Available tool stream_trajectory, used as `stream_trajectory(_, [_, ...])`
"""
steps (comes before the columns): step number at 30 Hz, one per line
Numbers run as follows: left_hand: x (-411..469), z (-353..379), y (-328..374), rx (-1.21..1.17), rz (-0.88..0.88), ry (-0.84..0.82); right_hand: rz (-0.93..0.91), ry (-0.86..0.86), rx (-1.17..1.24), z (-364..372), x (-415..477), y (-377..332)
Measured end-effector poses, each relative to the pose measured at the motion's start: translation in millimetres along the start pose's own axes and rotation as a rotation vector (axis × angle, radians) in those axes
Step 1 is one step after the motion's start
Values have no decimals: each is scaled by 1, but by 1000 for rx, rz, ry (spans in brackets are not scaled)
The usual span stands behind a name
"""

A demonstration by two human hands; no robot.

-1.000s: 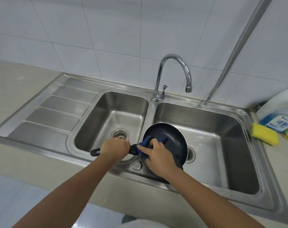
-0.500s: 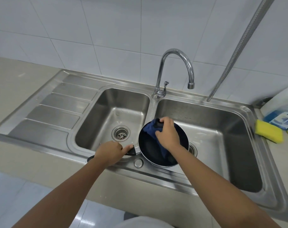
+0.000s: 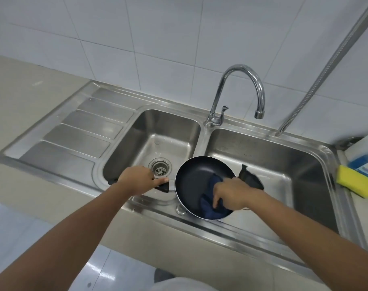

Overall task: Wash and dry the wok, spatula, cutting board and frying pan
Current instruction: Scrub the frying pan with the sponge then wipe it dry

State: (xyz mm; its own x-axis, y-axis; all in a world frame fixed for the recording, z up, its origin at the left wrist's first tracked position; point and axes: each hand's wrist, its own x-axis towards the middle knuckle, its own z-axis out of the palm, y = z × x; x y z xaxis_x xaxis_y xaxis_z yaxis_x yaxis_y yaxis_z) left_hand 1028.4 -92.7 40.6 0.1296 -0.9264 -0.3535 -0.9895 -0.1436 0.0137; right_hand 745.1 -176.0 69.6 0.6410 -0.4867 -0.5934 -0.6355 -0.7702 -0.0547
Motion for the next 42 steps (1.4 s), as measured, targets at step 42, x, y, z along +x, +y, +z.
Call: stream_trajectory(42, [-16,17,66,380,439,452,446,1022,1172,60,-48,-18])
